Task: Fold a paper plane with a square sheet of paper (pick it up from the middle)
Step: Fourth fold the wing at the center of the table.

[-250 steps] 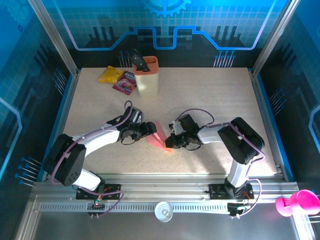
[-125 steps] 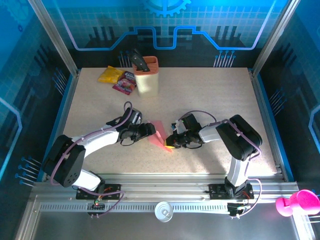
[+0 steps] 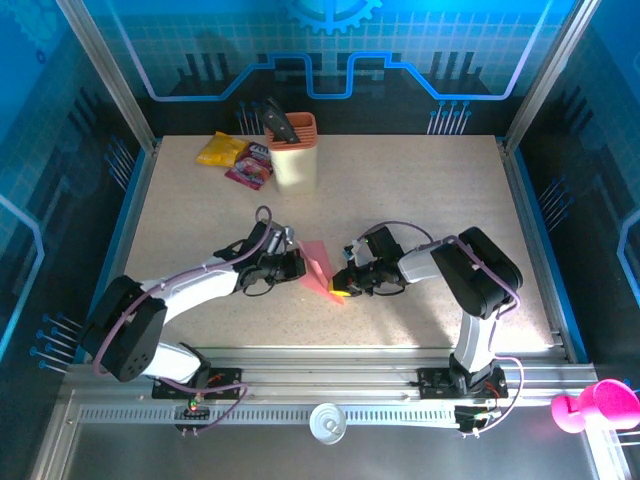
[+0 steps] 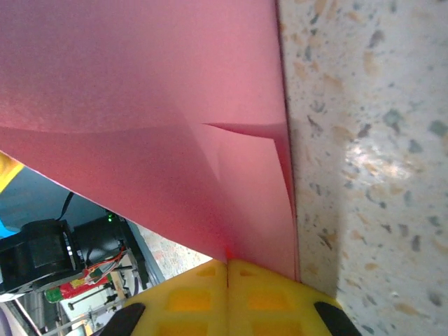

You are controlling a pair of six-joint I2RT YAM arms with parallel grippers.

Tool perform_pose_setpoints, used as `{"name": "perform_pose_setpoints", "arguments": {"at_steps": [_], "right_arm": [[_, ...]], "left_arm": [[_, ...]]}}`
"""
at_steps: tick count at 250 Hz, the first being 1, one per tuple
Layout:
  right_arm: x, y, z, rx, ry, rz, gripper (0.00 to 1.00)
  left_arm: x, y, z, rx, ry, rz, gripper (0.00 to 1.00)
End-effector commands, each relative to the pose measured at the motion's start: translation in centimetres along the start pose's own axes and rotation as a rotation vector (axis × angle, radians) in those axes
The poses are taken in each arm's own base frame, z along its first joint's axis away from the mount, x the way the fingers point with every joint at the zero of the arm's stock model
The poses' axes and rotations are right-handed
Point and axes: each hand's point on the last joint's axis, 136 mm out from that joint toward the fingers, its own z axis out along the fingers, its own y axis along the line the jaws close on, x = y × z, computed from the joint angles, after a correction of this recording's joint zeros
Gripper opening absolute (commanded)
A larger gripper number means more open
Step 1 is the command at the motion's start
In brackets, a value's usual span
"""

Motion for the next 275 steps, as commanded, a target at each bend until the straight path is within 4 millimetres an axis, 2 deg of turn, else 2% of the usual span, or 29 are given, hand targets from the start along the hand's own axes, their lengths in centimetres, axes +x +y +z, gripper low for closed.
{"name": "perform_pose_setpoints", "arguments": {"at_steps": [1,145,275], "right_arm": [[1.8,-4.1,0.2,0.094,0.043,0.168,0.0],[2.1,-5.1,0.1,0.091,0.044,0.191,0.0],[2.4,-5.7,0.2,0.077,0.043,0.205,0.0]], "left_arm": [[-0.1,-1.4,0.7,0.034,0.011,0.061,0.0],[0.6,-3.0,2.9,0.089,0.05,0.096,0.0],[-0.2,-3.3,4.4,0.089,0.046,0.103,0.0]]}}
